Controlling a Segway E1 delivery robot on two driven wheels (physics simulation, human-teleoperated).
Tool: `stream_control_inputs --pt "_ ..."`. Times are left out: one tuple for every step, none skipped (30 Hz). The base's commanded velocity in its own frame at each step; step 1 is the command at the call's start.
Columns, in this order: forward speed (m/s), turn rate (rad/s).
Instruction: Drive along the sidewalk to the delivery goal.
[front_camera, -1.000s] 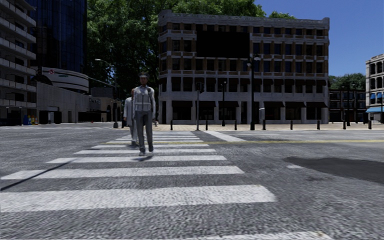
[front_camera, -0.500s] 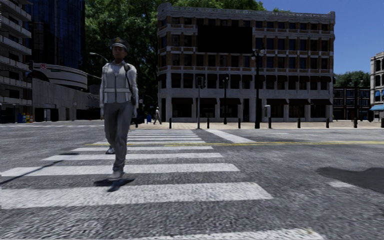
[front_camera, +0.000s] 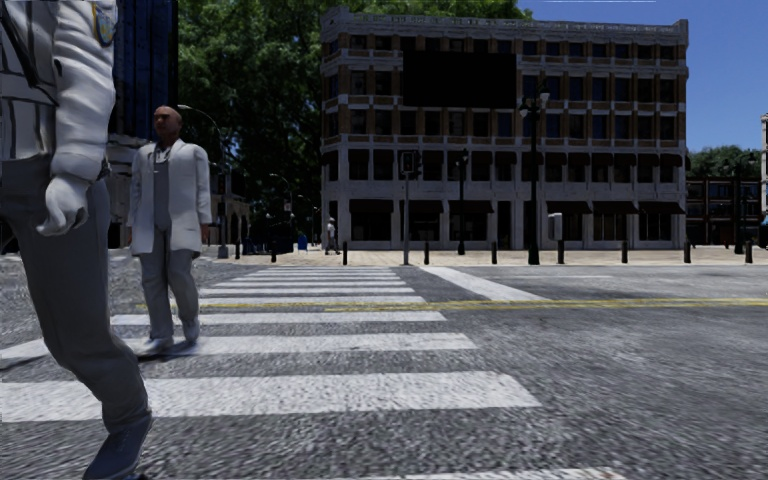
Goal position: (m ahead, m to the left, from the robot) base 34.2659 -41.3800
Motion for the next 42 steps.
stream_control_inputs --pt "2.00 0.27" --pt "2.00 0.27" --pt "2.00 0.27" --pt "2.00 0.27" --pt "2.00 0.27" --pt "2.00 0.27" --pt "2.00 0.27" --pt "2.00 0.27" --pt "2.00 0.20" --pt "2.00 0.02" --pt "2.00 0.02" --pt "2.00 0.00" --pt "2.00 0.00" --pt "2.00 0.00" --pt "2.00 0.00" --pt "2.00 0.00" --pt "2.00 0.00" --pt "2.00 0.00" --pt "2.00 0.00" --pt "2.00 0.00" --pt "2.00 0.00" --pt "2.00 0.00" --pt "2.00 0.00" --pt "2.00 0.00" --pt "2.00 0.00" --pt "2.00 0.00" --pt "2.00 0.00" --pt "2.00 0.00" --pt "2.00 0.00" --pt "2.00 0.00" --pt "2.00 0.00" --pt "2.00 0.13" --pt "2.00 0.13" --pt "2.00 0.18" --pt "2.00 0.18" --pt "2.00 0.18" --pt "2.00 0.18" --pt "2.00 0.19" --pt "2.00 0.19" --pt "2.00 0.19" --pt "2.00 0.19" --pt "2.00 0.19"
